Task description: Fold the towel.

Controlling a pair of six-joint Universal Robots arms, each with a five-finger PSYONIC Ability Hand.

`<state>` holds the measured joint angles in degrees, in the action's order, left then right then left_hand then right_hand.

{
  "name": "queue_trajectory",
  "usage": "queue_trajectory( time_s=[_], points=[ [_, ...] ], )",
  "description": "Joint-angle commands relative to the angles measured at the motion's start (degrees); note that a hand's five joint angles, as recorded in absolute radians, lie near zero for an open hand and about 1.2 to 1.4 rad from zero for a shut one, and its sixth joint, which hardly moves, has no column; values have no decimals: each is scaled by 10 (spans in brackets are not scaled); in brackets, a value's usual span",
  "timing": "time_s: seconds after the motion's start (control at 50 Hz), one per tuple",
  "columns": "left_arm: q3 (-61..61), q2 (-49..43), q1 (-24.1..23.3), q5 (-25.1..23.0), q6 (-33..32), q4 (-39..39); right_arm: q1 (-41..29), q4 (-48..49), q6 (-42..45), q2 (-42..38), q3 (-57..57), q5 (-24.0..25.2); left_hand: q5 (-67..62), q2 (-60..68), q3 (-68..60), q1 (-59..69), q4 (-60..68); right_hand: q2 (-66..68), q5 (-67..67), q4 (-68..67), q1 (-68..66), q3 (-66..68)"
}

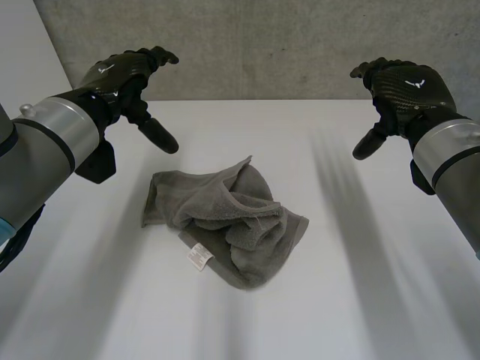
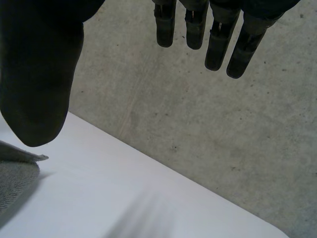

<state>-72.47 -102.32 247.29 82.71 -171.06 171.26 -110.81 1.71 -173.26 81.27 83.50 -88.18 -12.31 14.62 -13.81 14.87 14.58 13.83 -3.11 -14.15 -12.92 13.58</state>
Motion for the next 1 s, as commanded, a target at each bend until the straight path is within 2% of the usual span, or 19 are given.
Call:
queue_trajectory(
  time_s=[0.02, 0.18, 0.42, 0.48, 0.52, 0.58, 0.62, 0.64, 0.68, 0.74, 0.78, 0.8, 0.84, 0.9, 0.92, 0.94, 0.96, 0.98, 1.0],
  points=[
    [4, -1, 0, 29, -39, -7, 1, 12, 3, 0, 2, 1, 123, -46, 38, -49, -46, -38, 31, 42, 29, -36],
    [3, -1, -13, 63, -86, -6, 0, 12, 4, 0, 1, 4, 123, -46, 38, -49, -46, -38, 31, 42, 29, -36],
    [-7, -2, -30, 55, -91, 3, 0, 9, 2, -2, -4, 12, 123, -46, 38, -49, -46, -38, 31, 42, 29, -36],
    [-9, -11, -36, 37, -93, 7, -2, 0, 8, -15, -7, 41, 123, -46, 38, -49, -46, -38, 31, 42, 29, -36],
    [-13, -37, -36, -9, -98, 8, 1, -22, 21, -51, -13, 96, 123, -46, 38, -49, -46, -38, 31, 42, 29, -36],
    [-12, -52, -36, -36, -105, 10, 1, -35, 28, -74, -22, 123, 123, -46, 38, -49, -46, -38, 31, 42, 29, -36],
    [-5, -84, -37, -95, -141, 14, -4, -51, 36, -126, -43, 158, 123, -46, 38, -48, -45, -38, 31, 42, 29, -36],
    [-5, -84, -37, -95, -141, 14, -4, -51, 36, -126, -43, 158, 123, -46, 38, -48, -45, -38, 31, 42, 29, -36],
    [11, -120, -36, -145, -204, 17, -9, -62, 36, -179, -68, 163, 119, -42, 34, -45, -42, -38, 31, 42, 29, -36],
    [22, -138, -37, -161, -242, 16, -19, -65, 34, -226, -90, 165, 119, -42, 34, -45, -42, -38, 31, 42, 29, -36],
    [48, -175, -37, -184, -313, 10, -26, -65, 35, -247, -97, 168, 114, -37, 29, -40, -37, -38, 31, 42, 29, -36],
    [48, -176, -37, -184, -314, 10, -26, -65, 35, -248, -98, 168, 114, -37, 29, -40, -37, -38, 31, 42, 29, -36],
    [67, -209, -37, -187, -362, -2, -40, -65, 37, -280, -112, 170, 101, -24, 16, -26, -23, -38, 31, 42, 29, -36],
    [73, -221, -37, -187, -380, -12, -48, -65, 37, -304, -122, 173, 97, -20, 12, -23, -20, -26, 19, 30, 17, -24],
    [77, -233, -37, -187, -393, -22, -48, -65, 37, -304, -122, 173, 76, 1, -9, -1, 2, -26, 18, 29, 17, -23],
    [81, -241, -37, -187, -404, -30, -49, -65, 35, -314, -127, 173, 16, 61, -69, 59, 62, 46, -53, -43, -55, 48],
    [81, -242, -37, -187, -404, -30, -49, -65, 35, -314, -127, 173, 15, 62, -70, 59, 62, 47, -54, -43, -56, 49],
    [85, -248, -37, -187, -413, -37, -51, -65, 33, -323, -131, 174, -100, 177, -185, 174, 177, 82, -89, -78, -91, 84],
    [88, -252, -37, -186, -419, -41, -54, -66, 33, -332, -136, 176, -281, 358, -366, 355, 358, 114, -121, -110, -123, 116]
  ],
)
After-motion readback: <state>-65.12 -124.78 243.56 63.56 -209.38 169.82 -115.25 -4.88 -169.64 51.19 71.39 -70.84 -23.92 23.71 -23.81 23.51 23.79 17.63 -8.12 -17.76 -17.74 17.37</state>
